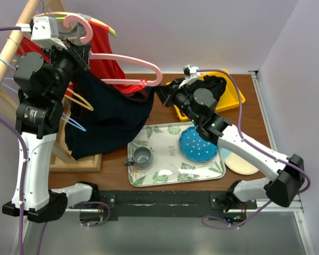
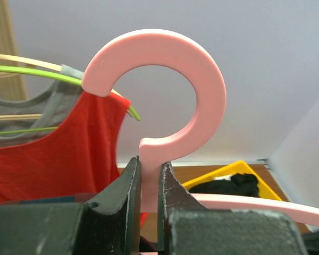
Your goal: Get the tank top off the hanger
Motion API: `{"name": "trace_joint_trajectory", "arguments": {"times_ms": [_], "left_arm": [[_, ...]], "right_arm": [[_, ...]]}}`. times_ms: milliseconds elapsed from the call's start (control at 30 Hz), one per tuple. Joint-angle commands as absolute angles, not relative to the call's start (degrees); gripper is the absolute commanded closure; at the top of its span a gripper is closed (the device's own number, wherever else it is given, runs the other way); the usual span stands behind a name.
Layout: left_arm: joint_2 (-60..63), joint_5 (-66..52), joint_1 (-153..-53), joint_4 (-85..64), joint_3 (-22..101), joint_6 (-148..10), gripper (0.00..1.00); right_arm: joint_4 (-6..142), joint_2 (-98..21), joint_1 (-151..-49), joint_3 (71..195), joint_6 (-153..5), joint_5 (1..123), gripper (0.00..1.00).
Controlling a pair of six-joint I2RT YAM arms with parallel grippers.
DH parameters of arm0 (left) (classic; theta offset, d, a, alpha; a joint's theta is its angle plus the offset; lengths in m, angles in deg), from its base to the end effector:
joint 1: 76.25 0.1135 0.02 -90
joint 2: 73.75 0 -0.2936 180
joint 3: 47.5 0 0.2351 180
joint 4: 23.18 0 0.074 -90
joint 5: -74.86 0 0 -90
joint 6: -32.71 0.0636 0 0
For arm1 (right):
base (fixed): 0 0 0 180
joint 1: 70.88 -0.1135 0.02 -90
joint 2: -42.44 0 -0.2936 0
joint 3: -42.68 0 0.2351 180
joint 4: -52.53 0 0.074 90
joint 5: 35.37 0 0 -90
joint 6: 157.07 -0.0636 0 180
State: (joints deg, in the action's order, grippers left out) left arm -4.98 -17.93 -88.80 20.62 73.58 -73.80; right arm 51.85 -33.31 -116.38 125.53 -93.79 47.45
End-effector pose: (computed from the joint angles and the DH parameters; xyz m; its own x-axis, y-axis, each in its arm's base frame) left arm 0.1895 -0.0390 0.5936 0.0902 -0.3109 -0.9462 0.2041 0.9356 -0.2880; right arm 0.2278 0.2204 0.4457 -0.1944 0.4386 -0.8774 -0.5972 0.6566 0.4606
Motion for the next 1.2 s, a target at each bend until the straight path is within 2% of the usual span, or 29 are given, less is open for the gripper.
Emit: {"name": "trace_joint_trajectory", "arguments": {"times_ms": [0, 133, 167, 200, 333, 400, 433, 533, 700, 800, 967, 1067, 1167], "left_arm": [[-6.95, -9.71, -88.90, 17.62, 74.68, -78.73, 1.00], [-7.40, -7.06, -88.90, 17.35, 74.50, -80.40, 1.00], [-7.48, -6.45, -88.90, 17.18, 74.51, -80.84, 1.00], [-7.48, -4.96, -88.90, 17.09, 74.51, -81.19, 1.00], [-8.18, -2.66, -88.90, 15.78, 73.72, -83.21, 1.00], [-9.41, -1.70, -88.90, 14.81, 72.14, -84.18, 1.00], [-9.68, -1.26, -88.90, 14.19, 71.78, -85.40, 1.00], [-10.47, 1.11, -88.90, 12.62, 70.90, -87.96, 1.00], [-11.26, 1.91, -88.90, 11.64, 70.02, -89.63, 1.00], [-11.26, 1.82, -88.90, 11.73, 70.02, -89.72, 1.00], [-11.09, 2.34, -88.90, 11.29, 70.37, -90.51, 1.00], [-11.17, 2.96, -88.90, 10.59, 70.20, -90.86, 1.00], [-11.17, 2.61, -88.90, 10.67, 69.85, -90.60, 1.00]], "right_arm": [[43.33, -36.47, -112.81, 127.33, -98.36, 56.99, 1.00], [43.58, -39.82, -112.46, 131.19, -97.66, 63.92, 1.00], [43.76, -40.44, -112.46, 133.03, -96.88, 65.86, 0.99], [44.02, -41.14, -112.46, 134.09, -96.17, 68.75, 0.93], [39.32, -43.69, -112.46, 134.72, -91.78, 83.00, 0.37], [35.87, -44.22, -112.46, 133.05, -92.03, 87.23, 0.29], [32.46, -45.01, -112.46, 132.70, -92.38, 87.85, 0.21], [25.34, -47.46, -112.63, 132.43, -94.74, 90.49, 0.14], [19.25, -58.09, -114.73, 137.70, -98.62, 91.99, 0.07], [17.31, -62.85, -117.36, 140.42, -98.28, 91.20, 0.06], [15.64, -67.16, -120.71, 142.71, -95.99, 81.19, 0.05], [13.01, -70.58, -122.12, 144.11, -97.83, 79.86, 0.06], [17.03, -73.22, -123.08, 146.14, -97.66, 78.37, 0.08]]}}
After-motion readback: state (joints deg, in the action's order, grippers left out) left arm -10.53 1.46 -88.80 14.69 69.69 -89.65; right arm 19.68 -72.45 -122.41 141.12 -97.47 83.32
